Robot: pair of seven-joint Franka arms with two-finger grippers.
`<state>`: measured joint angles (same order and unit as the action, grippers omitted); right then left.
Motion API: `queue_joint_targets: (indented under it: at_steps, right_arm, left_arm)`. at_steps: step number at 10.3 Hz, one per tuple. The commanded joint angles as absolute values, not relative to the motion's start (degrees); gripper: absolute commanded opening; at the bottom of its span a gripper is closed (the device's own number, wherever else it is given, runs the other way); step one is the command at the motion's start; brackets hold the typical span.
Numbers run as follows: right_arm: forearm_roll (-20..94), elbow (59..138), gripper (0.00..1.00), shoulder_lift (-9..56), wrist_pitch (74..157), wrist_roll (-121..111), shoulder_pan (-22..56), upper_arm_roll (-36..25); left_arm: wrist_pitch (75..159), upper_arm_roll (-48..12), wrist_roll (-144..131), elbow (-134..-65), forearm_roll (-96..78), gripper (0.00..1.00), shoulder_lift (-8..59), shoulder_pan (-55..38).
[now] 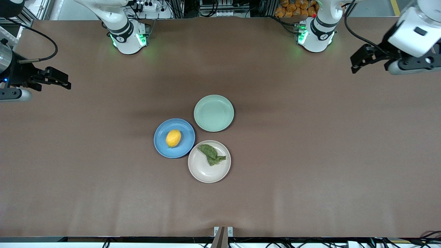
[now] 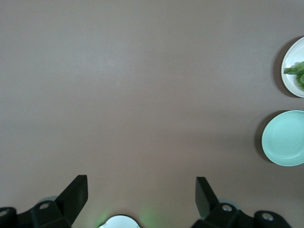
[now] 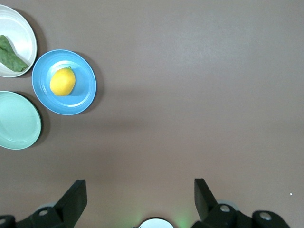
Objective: Place lemon and lettuce in plates
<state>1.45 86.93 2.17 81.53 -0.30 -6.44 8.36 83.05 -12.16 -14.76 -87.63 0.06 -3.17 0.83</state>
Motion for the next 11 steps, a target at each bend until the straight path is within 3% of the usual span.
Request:
queue_joint_targets:
  at_steps: [1,6,11]
  right_arm:
    - [1.8,88.3,1.0,1.0,81.7,0.6,-4.9,8.4]
    - [1.8,88.4,1.0,1.0,82.1,1.4,-4.3,8.0]
    - [1.9,88.4,1.0,1.1,82.6,1.0,-3.4,5.5]
  left_arm:
    - [88.5,-12.5,-13.7,-94.8,-0.6,1.0,-6.4,1.1]
    - [94.0,-12.0,-14.0,-94.6,1.2,1.0,-2.1,0.5]
    - [95.4,-12.0,-16.0,-94.2,2.0,1.0,-2.2,-0.3]
